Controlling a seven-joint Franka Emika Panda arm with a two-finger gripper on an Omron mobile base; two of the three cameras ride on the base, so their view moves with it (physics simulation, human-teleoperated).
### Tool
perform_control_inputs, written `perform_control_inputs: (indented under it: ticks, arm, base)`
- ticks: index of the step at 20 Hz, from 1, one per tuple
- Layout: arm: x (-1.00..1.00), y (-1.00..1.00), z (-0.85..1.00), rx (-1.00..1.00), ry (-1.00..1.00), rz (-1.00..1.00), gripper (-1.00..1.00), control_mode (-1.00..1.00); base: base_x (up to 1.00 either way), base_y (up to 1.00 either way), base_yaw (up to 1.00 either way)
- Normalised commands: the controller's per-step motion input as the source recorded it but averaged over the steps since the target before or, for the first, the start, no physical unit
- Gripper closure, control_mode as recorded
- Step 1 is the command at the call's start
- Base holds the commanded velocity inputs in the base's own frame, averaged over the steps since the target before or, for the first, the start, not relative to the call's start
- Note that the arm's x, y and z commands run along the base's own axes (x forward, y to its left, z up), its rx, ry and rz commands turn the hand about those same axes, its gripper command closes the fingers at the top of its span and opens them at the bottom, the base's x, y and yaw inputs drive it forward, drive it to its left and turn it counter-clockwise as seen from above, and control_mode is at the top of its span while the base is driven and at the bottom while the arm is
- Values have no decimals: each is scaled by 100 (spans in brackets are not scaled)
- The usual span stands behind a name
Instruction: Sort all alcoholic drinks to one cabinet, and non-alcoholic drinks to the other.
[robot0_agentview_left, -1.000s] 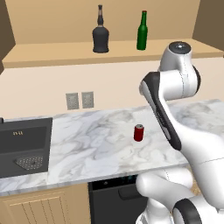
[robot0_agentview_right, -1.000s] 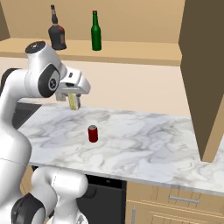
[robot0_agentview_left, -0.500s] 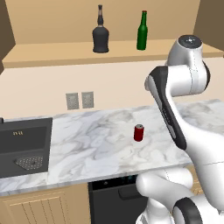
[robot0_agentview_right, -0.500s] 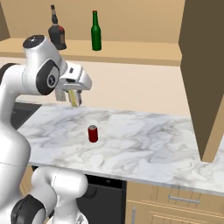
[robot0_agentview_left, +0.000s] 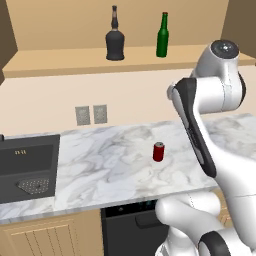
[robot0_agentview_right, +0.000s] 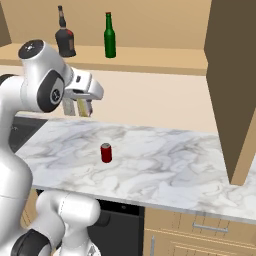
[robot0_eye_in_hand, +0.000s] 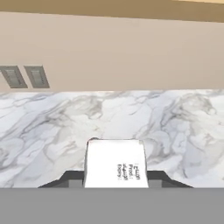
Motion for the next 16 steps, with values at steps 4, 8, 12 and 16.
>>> perform_control_inputs:
  ticks: [4,8,12,16]
  arm:
    - [-3,0,9,0,-7,0,100,-100]
    - [-1,0,11,0,-4,0,100,-100]
    - [0,0,15,0,0,0,100,-100]
    - [-1,0,17,0,0,0,100,-100]
  base:
    - [0,0,0]
    - [0,0,0]
    - [0,0,0]
    - [0,0,0]
